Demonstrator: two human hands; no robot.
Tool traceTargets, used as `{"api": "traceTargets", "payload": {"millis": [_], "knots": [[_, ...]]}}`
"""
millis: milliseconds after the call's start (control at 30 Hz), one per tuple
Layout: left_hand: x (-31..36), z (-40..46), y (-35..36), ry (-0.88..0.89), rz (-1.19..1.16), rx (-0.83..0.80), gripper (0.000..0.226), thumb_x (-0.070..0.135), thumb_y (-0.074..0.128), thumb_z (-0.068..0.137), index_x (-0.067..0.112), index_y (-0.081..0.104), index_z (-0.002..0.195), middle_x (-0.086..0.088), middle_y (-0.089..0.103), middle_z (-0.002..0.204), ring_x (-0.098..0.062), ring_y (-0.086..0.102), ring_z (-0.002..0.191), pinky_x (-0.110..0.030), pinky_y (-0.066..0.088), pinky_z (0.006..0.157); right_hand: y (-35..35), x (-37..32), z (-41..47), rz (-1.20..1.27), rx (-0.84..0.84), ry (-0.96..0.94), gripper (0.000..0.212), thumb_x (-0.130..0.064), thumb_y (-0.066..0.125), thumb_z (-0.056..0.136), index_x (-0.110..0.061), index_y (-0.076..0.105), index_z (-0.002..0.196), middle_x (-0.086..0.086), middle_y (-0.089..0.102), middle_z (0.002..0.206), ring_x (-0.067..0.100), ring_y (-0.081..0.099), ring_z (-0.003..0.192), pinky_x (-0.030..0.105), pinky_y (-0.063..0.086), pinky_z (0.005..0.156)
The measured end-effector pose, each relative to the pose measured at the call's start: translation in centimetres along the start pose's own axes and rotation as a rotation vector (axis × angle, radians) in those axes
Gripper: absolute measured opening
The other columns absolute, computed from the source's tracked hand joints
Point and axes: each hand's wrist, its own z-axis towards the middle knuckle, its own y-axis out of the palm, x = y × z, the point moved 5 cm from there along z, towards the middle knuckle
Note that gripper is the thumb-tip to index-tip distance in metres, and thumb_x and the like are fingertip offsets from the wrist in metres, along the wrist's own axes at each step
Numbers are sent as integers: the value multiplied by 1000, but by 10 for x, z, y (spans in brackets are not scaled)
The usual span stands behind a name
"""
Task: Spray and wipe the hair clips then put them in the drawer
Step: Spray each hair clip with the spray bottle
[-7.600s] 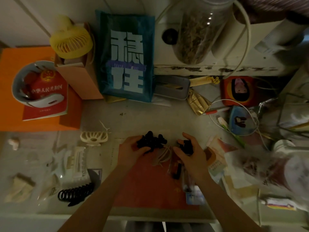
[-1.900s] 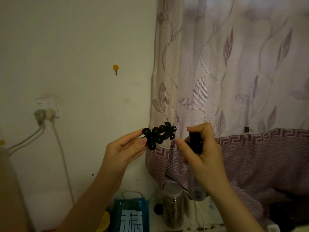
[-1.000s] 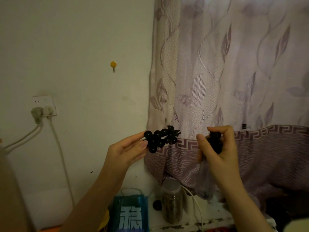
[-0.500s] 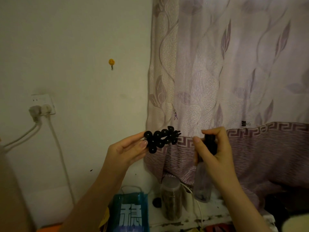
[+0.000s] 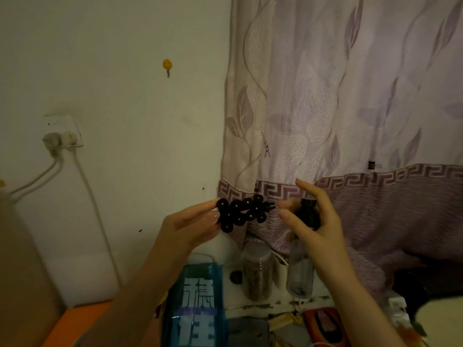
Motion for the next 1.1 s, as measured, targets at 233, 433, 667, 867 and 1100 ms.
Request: {"api": "traceTargets", "payload": {"millis": [233, 433, 667, 867, 1100], "knots": [[-33, -22, -6, -121, -19, 59, 40, 39, 71, 65, 29, 74, 104, -3, 73, 105, -18, 69, 99, -19, 55, 75, 12, 19, -24, 26, -49, 103, 62, -23, 71, 67, -28, 52, 125, -1, 71, 99, 11, 69, 84, 25, 58, 68], [-64, -42, -13, -220, -64, 91, 41, 27, 68, 75, 18, 68, 115, -6, 72, 109, -21, 68, 103, -25, 56, 80, 17, 40, -45, 21, -78, 168, 65, -24, 74, 63, -28, 53, 125, 1, 68, 108, 14, 68, 91, 26, 58, 74], [-97, -77, -15, -312, -53, 180, 40, 23, 65, 77, 17, 66, 117, -1, 73, 108, -15, 68, 100, -21, 55, 79, 25, 76, -76, -51, -160, 247, 64, -6, 80, 70, -29, 54, 123, -10, 69, 107, 4, 66, 98, 20, 55, 82], [-119, -115, -20, -340, -7, 326, 36, 27, 64, 74, 22, 69, 109, 4, 75, 98, -9, 69, 90, -20, 57, 75, 35, 113, -108, -83, -209, 326, 65, -6, 81, 70, -30, 54, 124, -15, 68, 106, 2, 64, 101, 19, 53, 84], [-139, -155, -30, -361, 49, 430, 31, 25, 64, 76, 24, 69, 106, 5, 74, 101, -12, 68, 98, -21, 56, 80, 48, 148, -144, -98, -290, 431, 64, -13, 81, 71, -34, 53, 124, -7, 68, 110, 4, 66, 101, 28, 57, 85]]}}
